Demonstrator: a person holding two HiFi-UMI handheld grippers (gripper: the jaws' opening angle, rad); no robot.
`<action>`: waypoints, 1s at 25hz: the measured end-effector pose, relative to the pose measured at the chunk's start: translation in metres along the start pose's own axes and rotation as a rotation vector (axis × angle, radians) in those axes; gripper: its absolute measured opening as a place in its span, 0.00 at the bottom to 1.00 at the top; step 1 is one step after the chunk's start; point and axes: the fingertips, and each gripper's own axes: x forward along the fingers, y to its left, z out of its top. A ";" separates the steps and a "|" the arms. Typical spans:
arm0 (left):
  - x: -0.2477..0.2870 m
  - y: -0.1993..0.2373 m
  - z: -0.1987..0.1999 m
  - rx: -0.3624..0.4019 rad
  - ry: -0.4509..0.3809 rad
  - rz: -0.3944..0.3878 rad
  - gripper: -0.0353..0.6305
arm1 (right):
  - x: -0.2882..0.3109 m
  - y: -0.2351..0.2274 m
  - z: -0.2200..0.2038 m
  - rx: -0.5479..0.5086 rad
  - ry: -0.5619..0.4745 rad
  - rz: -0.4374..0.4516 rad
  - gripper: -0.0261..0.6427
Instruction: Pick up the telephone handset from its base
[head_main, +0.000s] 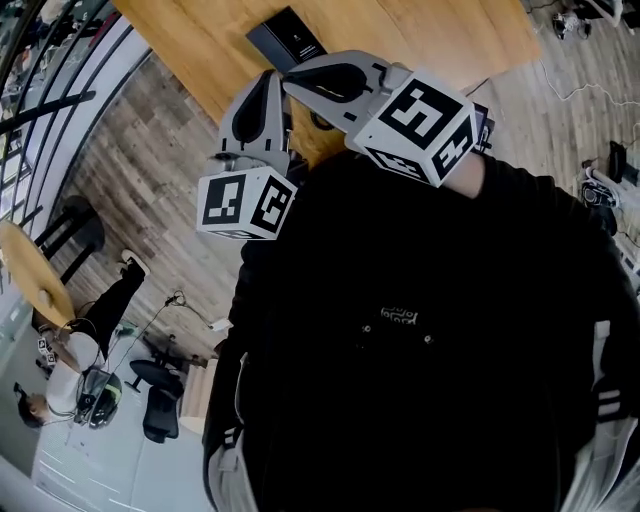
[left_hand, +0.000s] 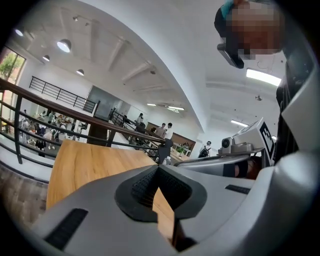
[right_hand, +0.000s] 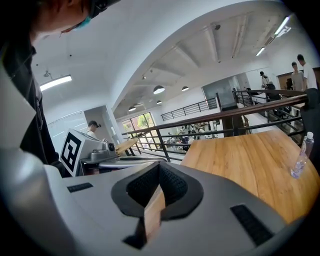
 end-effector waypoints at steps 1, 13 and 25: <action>0.001 -0.001 -0.004 -0.007 0.004 -0.013 0.06 | 0.000 -0.001 -0.004 0.000 0.012 -0.010 0.06; 0.030 0.003 -0.016 -0.045 0.040 -0.064 0.06 | 0.002 -0.030 -0.012 0.039 0.074 -0.006 0.06; 0.057 0.012 -0.026 -0.121 0.094 -0.030 0.06 | 0.005 -0.057 -0.015 0.113 0.048 0.099 0.06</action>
